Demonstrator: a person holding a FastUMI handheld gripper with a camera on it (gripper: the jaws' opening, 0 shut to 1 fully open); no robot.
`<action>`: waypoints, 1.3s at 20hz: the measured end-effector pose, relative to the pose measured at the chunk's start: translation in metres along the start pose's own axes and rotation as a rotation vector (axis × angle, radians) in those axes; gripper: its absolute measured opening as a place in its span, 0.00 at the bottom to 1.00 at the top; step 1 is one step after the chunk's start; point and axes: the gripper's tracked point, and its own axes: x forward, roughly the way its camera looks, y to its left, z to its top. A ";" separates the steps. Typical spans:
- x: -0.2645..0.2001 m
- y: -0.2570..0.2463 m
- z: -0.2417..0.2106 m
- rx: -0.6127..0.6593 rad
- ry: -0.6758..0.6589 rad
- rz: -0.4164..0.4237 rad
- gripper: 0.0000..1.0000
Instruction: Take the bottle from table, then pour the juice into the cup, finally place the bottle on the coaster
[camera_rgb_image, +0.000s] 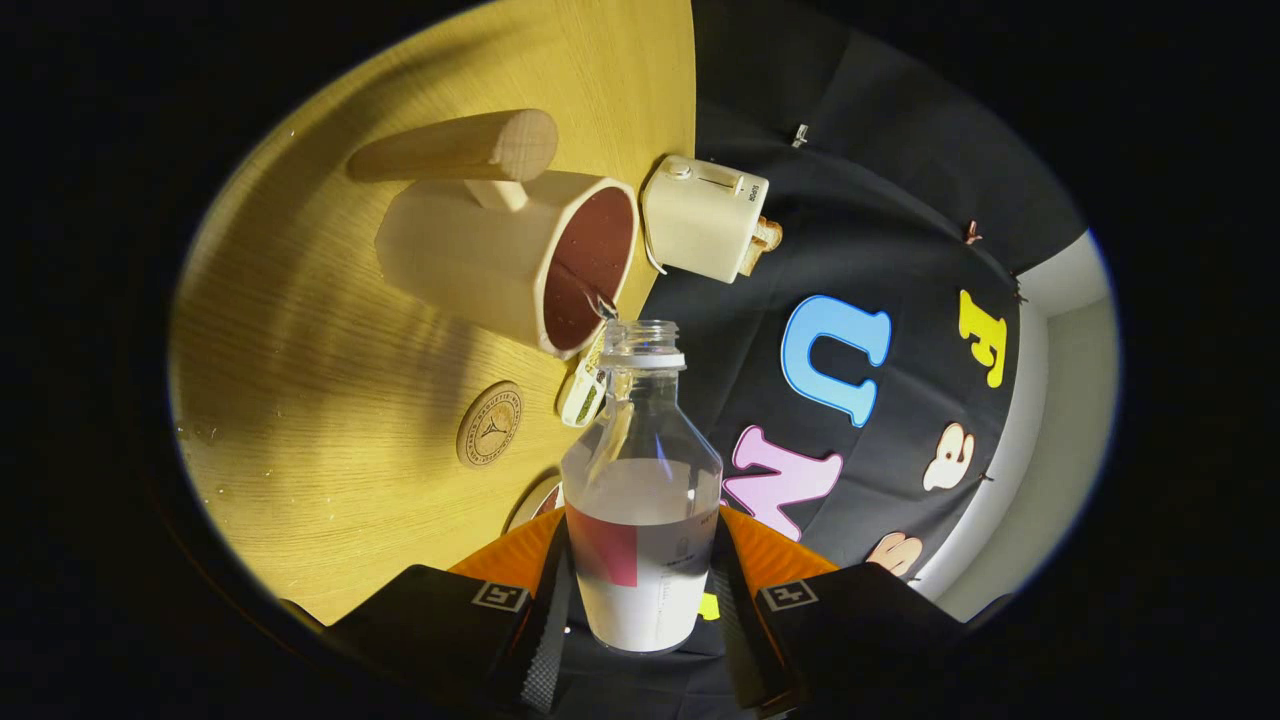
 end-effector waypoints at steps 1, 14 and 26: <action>0.001 0.001 -0.001 -0.003 0.001 0.006 0.69; 0.003 -0.010 0.007 -0.099 -0.046 -0.043 0.69; 0.006 -0.025 0.012 -0.184 -0.080 -0.083 0.68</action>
